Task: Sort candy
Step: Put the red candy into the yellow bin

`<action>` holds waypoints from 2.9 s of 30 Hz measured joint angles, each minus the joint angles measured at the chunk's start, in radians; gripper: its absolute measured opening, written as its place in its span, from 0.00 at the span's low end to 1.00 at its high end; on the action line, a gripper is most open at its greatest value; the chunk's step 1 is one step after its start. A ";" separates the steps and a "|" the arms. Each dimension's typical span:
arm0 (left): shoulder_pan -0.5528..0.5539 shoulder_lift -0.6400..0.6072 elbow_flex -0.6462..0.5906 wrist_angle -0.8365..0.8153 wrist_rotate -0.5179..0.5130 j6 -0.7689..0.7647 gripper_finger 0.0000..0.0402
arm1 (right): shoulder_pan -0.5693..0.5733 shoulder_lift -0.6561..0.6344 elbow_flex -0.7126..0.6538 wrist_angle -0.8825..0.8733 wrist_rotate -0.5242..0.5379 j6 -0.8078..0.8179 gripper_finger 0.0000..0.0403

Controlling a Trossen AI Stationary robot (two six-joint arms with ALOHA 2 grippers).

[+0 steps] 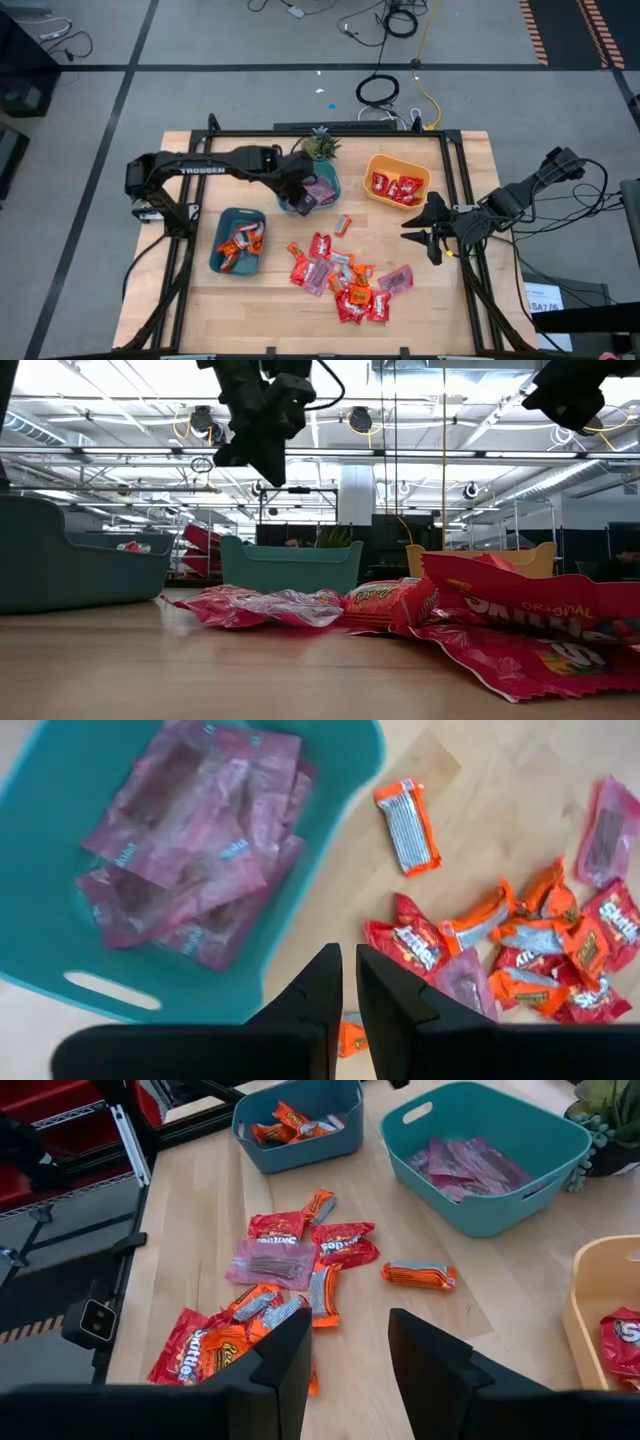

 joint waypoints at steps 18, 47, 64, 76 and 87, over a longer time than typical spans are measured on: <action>-0.334 0.000 -0.001 -0.135 -0.235 -0.223 0.11 | 0.000 0.000 0.000 0.037 0.000 -0.009 0.31; -0.591 -0.001 -0.001 -0.129 -0.257 -0.271 0.11 | 0.000 0.001 0.000 0.111 0.000 0.053 0.31; -0.605 -0.001 -0.001 -0.120 -0.233 -0.269 0.11 | 0.000 0.157 0.000 0.086 -0.017 -0.196 0.35; -0.604 -0.001 -0.001 -0.134 -0.322 -0.146 0.11 | 0.000 0.346 0.000 0.081 -0.207 -0.131 0.62; -0.579 -0.021 -0.082 -0.126 -0.613 -0.035 0.11 | 0.033 0.601 0.012 0.217 -0.426 0.063 0.67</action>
